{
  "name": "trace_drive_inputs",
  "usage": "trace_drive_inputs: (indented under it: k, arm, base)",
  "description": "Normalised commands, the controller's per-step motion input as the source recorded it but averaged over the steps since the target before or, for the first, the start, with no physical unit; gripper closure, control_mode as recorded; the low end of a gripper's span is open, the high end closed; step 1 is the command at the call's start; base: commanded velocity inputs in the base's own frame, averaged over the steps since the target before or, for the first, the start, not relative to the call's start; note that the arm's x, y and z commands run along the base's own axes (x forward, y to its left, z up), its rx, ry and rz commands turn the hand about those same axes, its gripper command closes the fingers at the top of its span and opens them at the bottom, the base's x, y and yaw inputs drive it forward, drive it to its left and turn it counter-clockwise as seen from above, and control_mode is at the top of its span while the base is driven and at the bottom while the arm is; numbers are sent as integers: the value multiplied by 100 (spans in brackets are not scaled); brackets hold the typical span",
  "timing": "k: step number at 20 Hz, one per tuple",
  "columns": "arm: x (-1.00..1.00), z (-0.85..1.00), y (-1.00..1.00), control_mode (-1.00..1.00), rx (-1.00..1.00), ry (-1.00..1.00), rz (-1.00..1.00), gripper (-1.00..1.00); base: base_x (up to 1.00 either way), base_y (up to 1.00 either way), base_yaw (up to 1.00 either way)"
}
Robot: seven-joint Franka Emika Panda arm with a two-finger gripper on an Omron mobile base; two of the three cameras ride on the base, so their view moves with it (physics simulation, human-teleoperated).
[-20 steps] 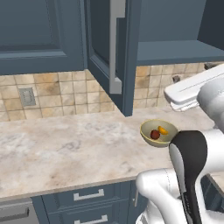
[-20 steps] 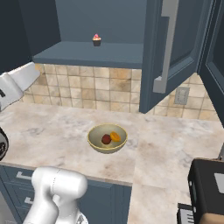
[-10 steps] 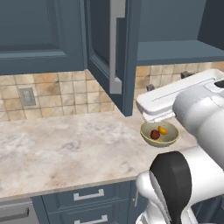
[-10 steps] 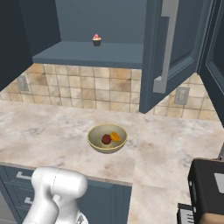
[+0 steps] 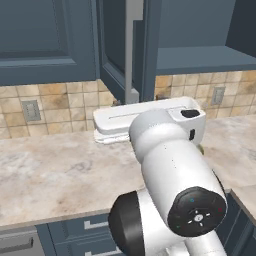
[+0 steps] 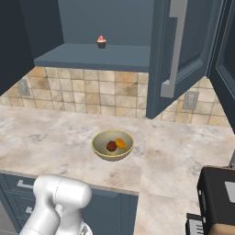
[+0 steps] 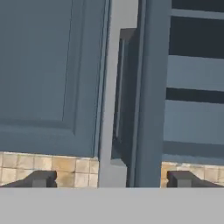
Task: Open the cabinet. Pick the orange and apple from the cabinet and place them into the bowl. Then close the cabinet.
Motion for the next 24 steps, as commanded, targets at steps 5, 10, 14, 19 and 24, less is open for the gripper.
trace_drive_inputs:
  k: [5, 10, 14, 19, 24]
  arm:
    - [64, -25, 54, -100, 3, -15, -19, -100]
    - [74, -12, -1, -100, 0, -11, -38, -100]
    - [93, -13, -31, -100, 0, -1, -39, -100]
    - [99, -11, -77, -100, 9, 0, -29, -100]
    - [100, -14, -100, -100, 18, -1, -12, -100]
  base:
    - [0, 0, 0]
    - [0, 0, 0]
    - [0, 0, 0]
    - [0, 0, 0]
    - [0, 0, 0]
